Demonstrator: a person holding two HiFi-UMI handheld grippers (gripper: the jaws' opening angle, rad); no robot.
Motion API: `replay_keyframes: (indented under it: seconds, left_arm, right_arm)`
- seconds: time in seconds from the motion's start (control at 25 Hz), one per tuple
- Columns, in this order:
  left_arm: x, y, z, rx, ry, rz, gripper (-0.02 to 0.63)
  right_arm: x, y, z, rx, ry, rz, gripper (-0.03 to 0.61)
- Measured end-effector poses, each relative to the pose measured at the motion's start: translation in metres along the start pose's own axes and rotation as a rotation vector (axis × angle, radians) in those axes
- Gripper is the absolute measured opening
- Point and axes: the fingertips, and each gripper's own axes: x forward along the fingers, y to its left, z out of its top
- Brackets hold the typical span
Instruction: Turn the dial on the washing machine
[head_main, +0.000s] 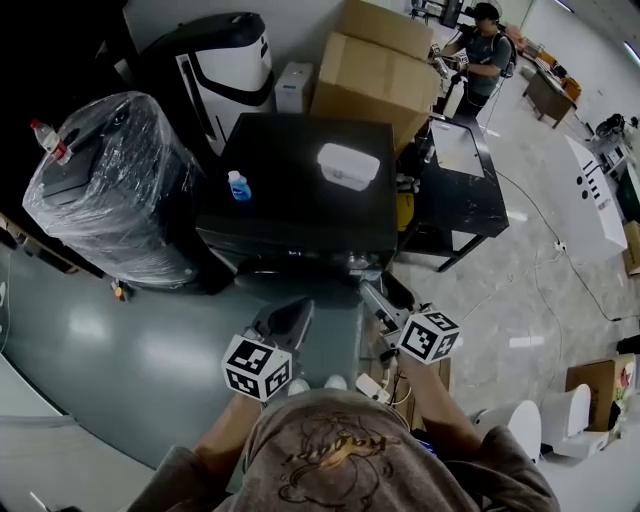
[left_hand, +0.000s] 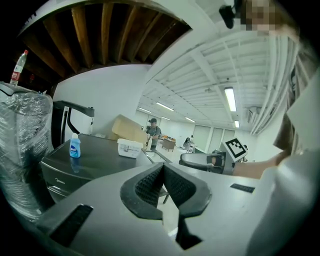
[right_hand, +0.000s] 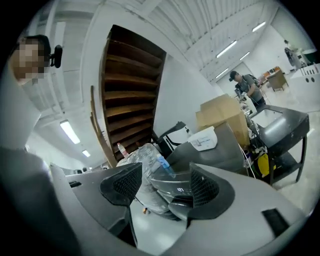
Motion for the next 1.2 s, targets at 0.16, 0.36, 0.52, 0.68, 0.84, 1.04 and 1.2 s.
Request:
replay_keyframes:
  seconds: [0.16,0.36,0.52,0.68,0.84,1.04,1.2]
  left_arm:
    - [-0.016,0.001,0.014,-0.008,-0.020,0.001,0.000]
    - [-0.028,0.005,0.014,-0.014,-0.022,0.009,0.000]
    - [-0.034,0.008,0.011,-0.006,-0.044,0.025,0.000]
    - [-0.036,0.010,0.007,0.004,-0.060,0.033,0.000]
    - [-0.037,0.011,0.007,0.037,-0.096,0.038,0.000]
    - [-0.038,0.011,-0.001,0.038,-0.138,0.036,0.000]
    - [-0.038,0.010,-0.020,0.041,-0.129,0.039,0.000]
  right_arm:
    - [-0.019,0.035,0.000,-0.129,0.041,0.033,0.268]
    - [-0.037,0.058,-0.003,-0.269,0.038,0.037,0.268]
    - [-0.046,0.072,-0.008,-0.397,0.049,0.040,0.206]
    - [-0.058,0.075,-0.004,-0.403,-0.025,0.021,0.092]
    - [-0.066,0.071,-0.007,-0.404,-0.091,-0.005,0.002]
    - [-0.065,0.056,-0.027,-0.388,-0.081,-0.028,0.000]
    - [-0.063,0.047,-0.046,-0.395,-0.047,-0.033,0.000]
